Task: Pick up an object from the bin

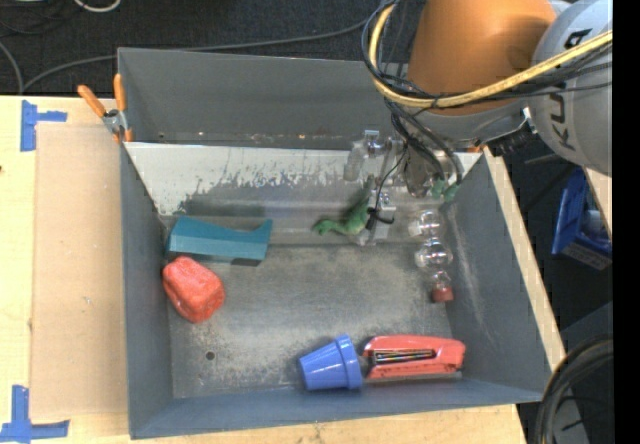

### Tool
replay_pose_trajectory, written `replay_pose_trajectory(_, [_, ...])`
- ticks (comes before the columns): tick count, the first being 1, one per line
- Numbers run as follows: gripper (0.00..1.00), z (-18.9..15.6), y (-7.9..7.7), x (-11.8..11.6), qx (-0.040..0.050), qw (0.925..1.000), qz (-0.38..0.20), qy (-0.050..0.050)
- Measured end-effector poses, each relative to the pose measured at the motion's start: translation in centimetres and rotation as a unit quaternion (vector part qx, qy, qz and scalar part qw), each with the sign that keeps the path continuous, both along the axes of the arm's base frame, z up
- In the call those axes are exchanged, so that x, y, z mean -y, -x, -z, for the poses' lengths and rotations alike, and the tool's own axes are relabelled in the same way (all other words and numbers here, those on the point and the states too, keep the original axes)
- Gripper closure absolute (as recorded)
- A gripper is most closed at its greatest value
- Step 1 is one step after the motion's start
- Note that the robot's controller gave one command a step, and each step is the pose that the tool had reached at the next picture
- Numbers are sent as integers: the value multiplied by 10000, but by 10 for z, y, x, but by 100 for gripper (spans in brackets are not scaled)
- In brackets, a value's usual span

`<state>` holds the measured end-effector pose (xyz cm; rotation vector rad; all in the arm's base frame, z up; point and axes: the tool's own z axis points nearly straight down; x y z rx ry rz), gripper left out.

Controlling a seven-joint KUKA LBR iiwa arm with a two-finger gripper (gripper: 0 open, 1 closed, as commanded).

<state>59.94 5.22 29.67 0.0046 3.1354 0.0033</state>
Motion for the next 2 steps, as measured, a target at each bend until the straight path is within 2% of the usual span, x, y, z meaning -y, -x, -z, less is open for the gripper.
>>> replay_pose_trajectory(1, [0,76,9,0,-108,9994,336,10])
replay_pose_trajectory(2, [0,96,4,-2,-3,9994,352,-4])
